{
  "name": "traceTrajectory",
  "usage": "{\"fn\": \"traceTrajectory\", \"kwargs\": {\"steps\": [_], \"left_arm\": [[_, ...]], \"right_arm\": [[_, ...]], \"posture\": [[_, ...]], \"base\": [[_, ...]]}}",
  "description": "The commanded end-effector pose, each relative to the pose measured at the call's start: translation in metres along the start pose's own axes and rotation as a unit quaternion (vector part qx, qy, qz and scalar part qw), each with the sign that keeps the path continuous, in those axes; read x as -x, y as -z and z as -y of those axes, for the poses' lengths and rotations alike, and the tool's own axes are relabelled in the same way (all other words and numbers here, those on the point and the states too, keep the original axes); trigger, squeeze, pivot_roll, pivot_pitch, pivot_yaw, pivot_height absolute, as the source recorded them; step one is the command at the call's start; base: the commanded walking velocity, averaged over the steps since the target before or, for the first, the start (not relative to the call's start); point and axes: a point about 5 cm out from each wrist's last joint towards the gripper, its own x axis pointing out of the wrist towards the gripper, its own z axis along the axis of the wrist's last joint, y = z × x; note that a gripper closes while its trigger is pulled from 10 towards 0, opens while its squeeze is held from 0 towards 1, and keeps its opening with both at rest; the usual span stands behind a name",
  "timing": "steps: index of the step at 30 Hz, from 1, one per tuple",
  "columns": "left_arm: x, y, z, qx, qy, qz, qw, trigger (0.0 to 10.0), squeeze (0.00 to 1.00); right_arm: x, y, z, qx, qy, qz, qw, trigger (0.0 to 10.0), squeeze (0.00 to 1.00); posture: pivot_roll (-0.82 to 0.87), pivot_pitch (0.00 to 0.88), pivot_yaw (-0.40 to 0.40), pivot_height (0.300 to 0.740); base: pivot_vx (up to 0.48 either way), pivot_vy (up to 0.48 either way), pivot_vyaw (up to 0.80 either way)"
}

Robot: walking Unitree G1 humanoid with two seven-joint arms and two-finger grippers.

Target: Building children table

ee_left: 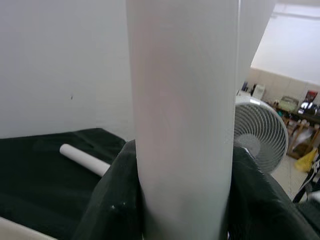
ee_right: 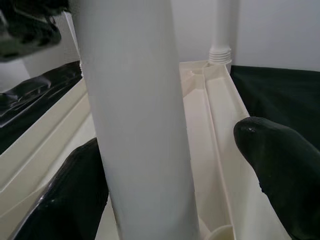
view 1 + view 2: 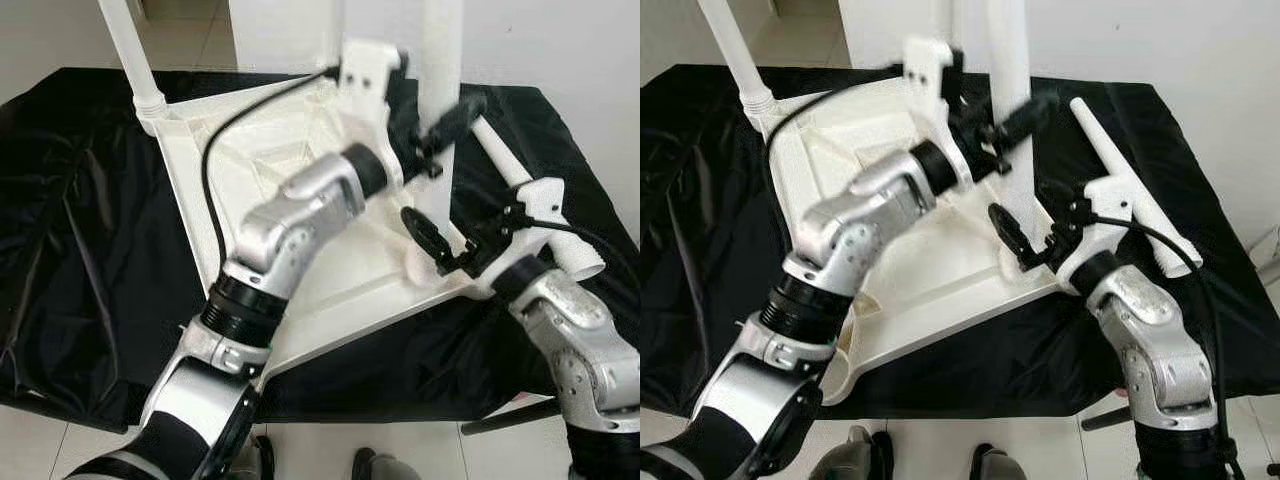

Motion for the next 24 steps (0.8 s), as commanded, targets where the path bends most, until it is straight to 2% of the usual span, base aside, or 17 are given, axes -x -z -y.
{"fn": "traceTrajectory", "kwargs": {"steps": [1,9,15,24], "left_arm": [[0.0,-0.006,0.016,-0.023,0.092,0.015,0.995,10.0,0.0],[0.0,-0.007,0.021,-0.03,0.093,0.019,0.995,10.0,0.0],[-0.003,-0.014,0.029,-0.048,0.103,0.038,0.993,10.0,0.0],[-0.005,-0.014,0.038,-0.049,0.113,0.041,0.992,10.0,0.0]], "right_arm": [[-0.002,0.002,-0.002,0.006,-0.012,-0.016,1.0,10.0,0.0],[-0.008,0.003,-0.002,0.013,-0.027,-0.045,0.999,10.0,0.0],[-0.012,0.017,-0.004,0.019,-0.048,-0.123,0.991,10.0,0.0],[-0.021,0.015,-0.003,0.034,-0.048,-0.132,0.989,10.0,0.0]], "posture": [[0.01,0.137,-0.005,0.74],[0.01,0.146,-0.006,0.74],[0.02,0.153,-0.007,0.74],[0.02,0.154,-0.006,0.74]], "base": [[0.0,0.0,0.0],[0.0,0.0,0.0],[0.0,0.0,0.0],[0.0,0.0,0.0]]}}
